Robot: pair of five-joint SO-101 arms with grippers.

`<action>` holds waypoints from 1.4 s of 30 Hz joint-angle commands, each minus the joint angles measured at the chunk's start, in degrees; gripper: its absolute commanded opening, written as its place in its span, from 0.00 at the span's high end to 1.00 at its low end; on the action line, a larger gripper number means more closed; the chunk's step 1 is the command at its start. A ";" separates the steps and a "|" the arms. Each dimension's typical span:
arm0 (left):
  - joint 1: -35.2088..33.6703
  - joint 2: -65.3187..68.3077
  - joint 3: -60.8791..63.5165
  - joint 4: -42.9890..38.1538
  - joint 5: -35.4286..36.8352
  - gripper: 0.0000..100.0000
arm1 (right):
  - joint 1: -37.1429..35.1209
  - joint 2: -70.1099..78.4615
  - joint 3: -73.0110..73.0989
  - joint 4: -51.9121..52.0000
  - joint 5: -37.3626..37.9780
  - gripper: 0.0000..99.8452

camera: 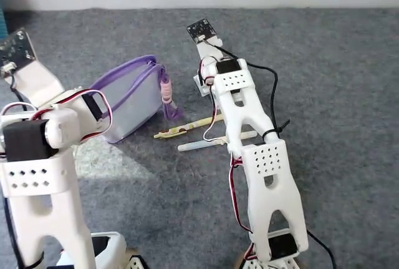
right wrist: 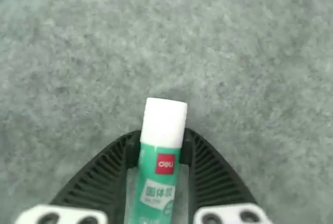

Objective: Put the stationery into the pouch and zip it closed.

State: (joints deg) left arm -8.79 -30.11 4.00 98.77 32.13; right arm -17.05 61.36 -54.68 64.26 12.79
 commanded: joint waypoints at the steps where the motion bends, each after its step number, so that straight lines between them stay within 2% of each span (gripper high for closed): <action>1: -0.09 1.49 0.04 1.58 0.70 0.99 | 0.31 -0.84 -11.96 11.03 0.35 0.99; 10: 0.00 1.58 0.04 1.58 0.70 0.99 | -1.89 -0.92 -38.24 37.58 0.62 0.99; 14: 0.00 1.58 0.04 1.58 0.70 0.99 | -1.45 -2.59 -41.41 38.99 0.35 0.99; 19: 0.00 1.23 0.04 1.58 0.70 0.99 | 1.89 -11.21 -27.87 38.99 0.35 0.99; 25: 0.00 1.23 0.04 1.58 0.70 0.99 | 9.63 -27.30 2.55 38.55 0.62 0.99; 29: 0.00 1.23 0.04 1.58 0.70 0.99 | 15.78 -30.90 17.32 34.86 0.62 0.99; 34: 0.09 1.41 0.04 1.58 0.70 0.99 | 21.67 -28.88 26.90 25.45 2.90 0.99; 36: 0.09 1.58 0.04 1.58 0.70 0.99 | 22.81 -26.68 28.48 24.13 4.92 0.99; 42: 0.09 1.23 0.04 1.58 0.70 0.99 | 23.52 -20.53 28.66 23.25 4.84 0.97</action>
State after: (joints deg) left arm -8.79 -30.11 4.00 98.77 32.13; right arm 5.98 40.62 -25.58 88.09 16.92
